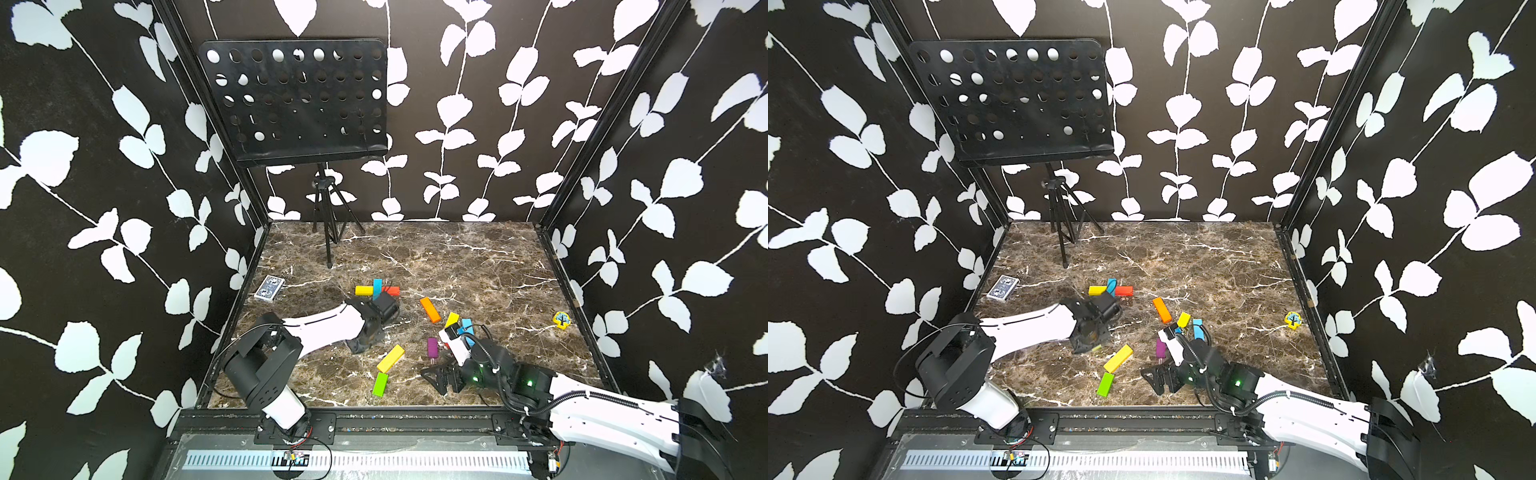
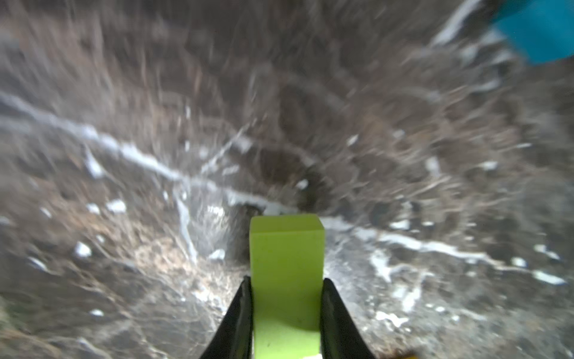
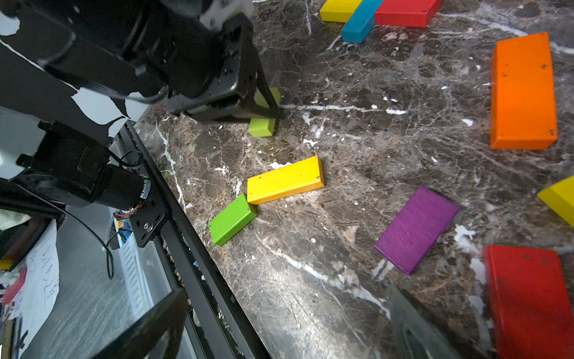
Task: Assemble the letter t with building blocks
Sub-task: Pick up the building block from the center of the board, then assemble the building block at the center of the board.
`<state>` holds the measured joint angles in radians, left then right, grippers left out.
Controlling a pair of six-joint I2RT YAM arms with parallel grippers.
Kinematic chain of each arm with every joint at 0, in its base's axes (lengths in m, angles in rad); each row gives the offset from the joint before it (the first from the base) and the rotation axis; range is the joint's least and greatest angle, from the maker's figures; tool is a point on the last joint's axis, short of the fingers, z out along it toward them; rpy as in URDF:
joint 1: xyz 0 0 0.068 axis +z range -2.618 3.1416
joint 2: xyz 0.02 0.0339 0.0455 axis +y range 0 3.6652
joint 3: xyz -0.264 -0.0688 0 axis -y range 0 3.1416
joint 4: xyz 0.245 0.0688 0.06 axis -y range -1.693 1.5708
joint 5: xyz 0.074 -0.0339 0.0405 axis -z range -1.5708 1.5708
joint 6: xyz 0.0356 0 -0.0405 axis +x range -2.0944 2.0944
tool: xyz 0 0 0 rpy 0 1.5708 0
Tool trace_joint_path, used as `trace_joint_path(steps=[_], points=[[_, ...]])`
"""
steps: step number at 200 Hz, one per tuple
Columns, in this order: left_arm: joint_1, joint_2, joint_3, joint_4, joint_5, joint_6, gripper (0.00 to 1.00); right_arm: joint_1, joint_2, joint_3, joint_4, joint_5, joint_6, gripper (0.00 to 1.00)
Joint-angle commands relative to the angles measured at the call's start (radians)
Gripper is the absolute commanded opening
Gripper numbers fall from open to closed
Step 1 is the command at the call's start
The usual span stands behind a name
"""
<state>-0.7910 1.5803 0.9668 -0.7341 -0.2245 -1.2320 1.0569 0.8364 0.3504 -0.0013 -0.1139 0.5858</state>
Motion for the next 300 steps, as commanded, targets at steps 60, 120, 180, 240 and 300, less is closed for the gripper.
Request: trace_joint_path(steps=[60, 120, 180, 240, 300], points=[[0.044, 0.155, 0.318, -0.16, -0.054, 0.536, 0.24, -0.278, 0.081, 0.236, -0.083, -0.086, -0.038, 0.99], [0.054, 0.211, 0.285, -0.016, -0.002, 0.554, 0.23, -0.468, 0.286, 0.28, 0.025, -0.343, -0.002, 0.99], [0.071, 0.215, 0.204, 0.098, 0.04, 0.549, 0.23, -0.481, 0.379, 0.282, 0.103, -0.37, 0.032, 0.99], [0.105, 0.256, 0.216, 0.125, 0.085, 0.571, 0.23, -0.488, 0.372, 0.289, 0.078, -0.368, 0.029, 0.99], [0.137, 0.275, 0.231, 0.113, 0.107, 0.592, 0.24, -0.489, 0.379, 0.289, 0.08, -0.37, 0.033, 0.99]])
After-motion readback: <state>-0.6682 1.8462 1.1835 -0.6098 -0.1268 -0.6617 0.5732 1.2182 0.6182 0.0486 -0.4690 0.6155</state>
